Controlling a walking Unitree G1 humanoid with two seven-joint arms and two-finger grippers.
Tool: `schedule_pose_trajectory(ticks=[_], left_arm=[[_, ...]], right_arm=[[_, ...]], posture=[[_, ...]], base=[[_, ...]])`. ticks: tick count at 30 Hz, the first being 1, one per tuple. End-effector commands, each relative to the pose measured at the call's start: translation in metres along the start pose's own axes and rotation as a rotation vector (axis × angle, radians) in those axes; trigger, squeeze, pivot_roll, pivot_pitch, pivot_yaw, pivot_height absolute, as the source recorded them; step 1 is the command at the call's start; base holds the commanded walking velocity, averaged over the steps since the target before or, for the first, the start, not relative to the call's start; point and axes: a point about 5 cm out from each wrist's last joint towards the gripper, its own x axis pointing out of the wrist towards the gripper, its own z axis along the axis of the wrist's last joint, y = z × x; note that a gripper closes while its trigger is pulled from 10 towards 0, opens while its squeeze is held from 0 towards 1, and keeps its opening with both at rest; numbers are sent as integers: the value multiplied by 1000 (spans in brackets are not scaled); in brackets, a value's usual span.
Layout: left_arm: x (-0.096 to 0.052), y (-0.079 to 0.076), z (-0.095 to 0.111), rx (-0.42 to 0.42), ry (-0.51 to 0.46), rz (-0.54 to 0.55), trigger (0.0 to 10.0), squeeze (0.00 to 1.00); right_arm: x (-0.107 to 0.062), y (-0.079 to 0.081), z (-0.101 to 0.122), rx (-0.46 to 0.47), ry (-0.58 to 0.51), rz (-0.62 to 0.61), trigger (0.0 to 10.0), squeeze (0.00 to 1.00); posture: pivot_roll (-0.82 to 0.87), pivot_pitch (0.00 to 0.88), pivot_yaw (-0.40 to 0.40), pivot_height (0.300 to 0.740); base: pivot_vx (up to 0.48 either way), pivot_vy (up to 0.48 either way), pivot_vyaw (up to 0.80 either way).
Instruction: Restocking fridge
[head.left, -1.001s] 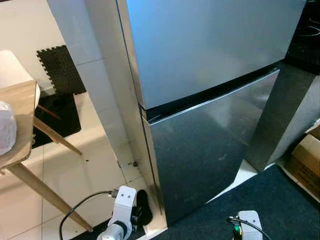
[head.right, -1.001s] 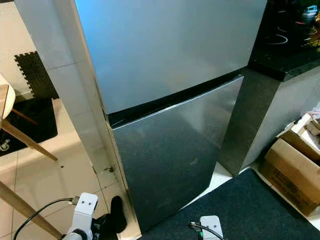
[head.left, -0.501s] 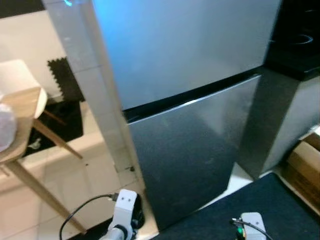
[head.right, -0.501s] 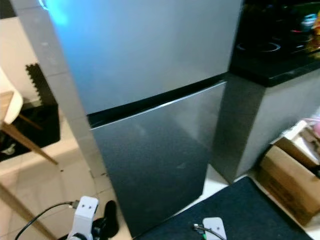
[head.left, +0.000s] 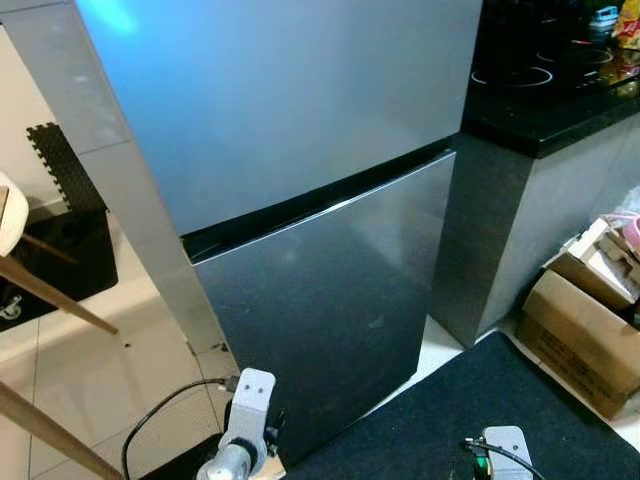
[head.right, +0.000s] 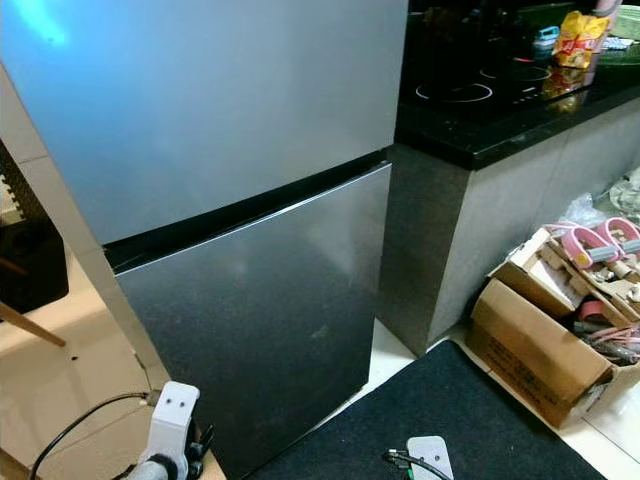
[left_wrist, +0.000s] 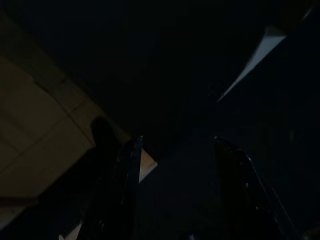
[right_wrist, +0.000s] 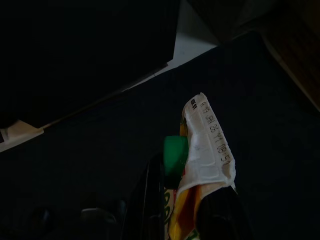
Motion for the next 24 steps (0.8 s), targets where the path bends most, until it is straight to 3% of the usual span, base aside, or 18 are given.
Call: schedule_pose_trajectory(ticks=[1,3,6,8,10,12,15,21,24], left_arm=[[1,4,4,64,-15,-27,10000,0],[6,-10,22,221,-87,-159,10000,0],[11,-27,42,389,-164,-311,10000,0],[12,-30,47,411,-176,-330,10000,0],[15,-29,57,404,-197,-332,10000,0],[21,-25,75,328,-239,-290,10000,0],[21,-24,77,321,-247,-283,10000,0],[21,-24,77,315,-256,-257,10000,0],[20,-24,76,309,-259,-255,10000,0]], right_arm=[[1,2,3,-2,-11,7,10000,0],[1,2,4,-3,-13,7,10000,0],[2,1,5,-6,-14,9,10000,0],[2,1,6,-7,-15,9,10000,0],[2,1,7,-8,-16,9,10000,0],[3,1,7,-7,-18,8,10000,0],[3,1,7,-7,-19,8,10000,0],[3,1,7,-8,-17,9,10000,0],[3,0,7,-8,-17,9,10000,0]], posture=[[-95,22,68,740],[-93,23,66,740],[-91,21,63,740],[-91,21,63,740],[-92,22,65,740],[-92,22,65,740],[-92,22,65,740],[-91,24,66,740],[-91,24,64,740]], base=[[0,0,0],[0,0,0],[0,0,0],[0,0,0],[0,0,0],[0,0,0],[0,0,0],[0,-480,0],[0,0,0]])
